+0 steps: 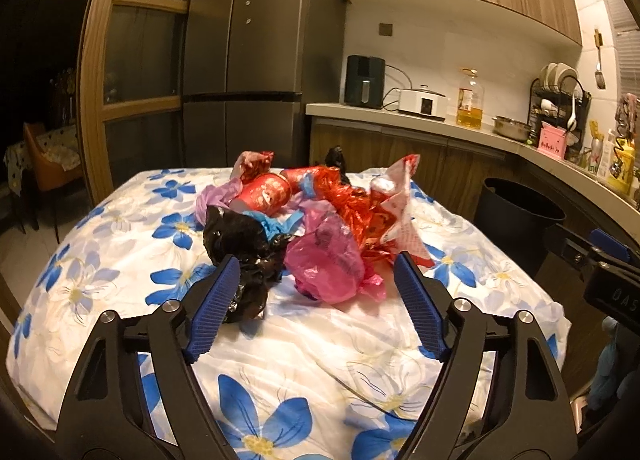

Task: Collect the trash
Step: 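Grasp the red-and-white snack bag with the right tool while the left tool grasps the pink bag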

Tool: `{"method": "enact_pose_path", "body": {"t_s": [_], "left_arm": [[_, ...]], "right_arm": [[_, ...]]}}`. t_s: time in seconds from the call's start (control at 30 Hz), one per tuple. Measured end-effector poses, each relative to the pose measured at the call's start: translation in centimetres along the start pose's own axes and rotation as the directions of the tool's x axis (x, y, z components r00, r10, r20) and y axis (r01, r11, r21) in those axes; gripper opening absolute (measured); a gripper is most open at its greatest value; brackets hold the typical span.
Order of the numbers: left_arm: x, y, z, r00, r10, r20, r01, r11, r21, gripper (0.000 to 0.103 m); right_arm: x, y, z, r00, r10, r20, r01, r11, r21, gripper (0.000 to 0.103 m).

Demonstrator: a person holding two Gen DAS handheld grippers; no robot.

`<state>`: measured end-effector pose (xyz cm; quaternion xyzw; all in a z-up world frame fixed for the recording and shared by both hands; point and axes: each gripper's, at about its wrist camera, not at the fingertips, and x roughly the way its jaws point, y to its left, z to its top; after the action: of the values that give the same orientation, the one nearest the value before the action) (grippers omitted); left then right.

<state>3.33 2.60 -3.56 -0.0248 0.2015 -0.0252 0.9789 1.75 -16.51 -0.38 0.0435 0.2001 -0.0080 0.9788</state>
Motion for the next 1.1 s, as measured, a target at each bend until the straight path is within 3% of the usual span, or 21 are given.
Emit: {"method": "enact_pose_path", "body": {"t_s": [0.23, 0.5, 0.87, 1.03, 1.1], "left_arm": [[3.1, 0.0, 0.9, 1.000, -0.002, 0.025, 0.001, 1.000, 0.028, 0.069], [6.2, 0.4, 0.7, 1.000, -0.001, -0.008, 0.001, 1.000, 0.015, 0.065], [7.4, 1.7, 0.4, 1.000, -0.004, -0.019, 0.004, 1.000, 0.007, 0.065], [8.1, 1.3, 0.4, 0.999, -0.030, -0.030, 0.030, 0.999, 0.013, 0.063], [8.4, 0.9, 0.4, 0.999, -0.040, -0.033, 0.040, 0.999, 0.024, 0.062]], "right_arm": [[2.3, 1.1, 0.4, 0.998, 0.057, 0.005, -0.057, 0.998, -0.015, 0.093], [6.0, 3.4, 1.9, 0.990, 0.142, 0.018, -0.142, 0.989, -0.030, 0.089], [11.9, 6.3, 2.5, 0.968, 0.239, -0.072, -0.242, 0.970, -0.037, 0.055], [13.2, 5.7, 1.7, 0.964, 0.239, -0.115, -0.244, 0.969, -0.029, 0.022], [13.0, 5.3, 1.6, 0.967, 0.233, -0.105, -0.237, 0.971, -0.033, 0.015]]}}
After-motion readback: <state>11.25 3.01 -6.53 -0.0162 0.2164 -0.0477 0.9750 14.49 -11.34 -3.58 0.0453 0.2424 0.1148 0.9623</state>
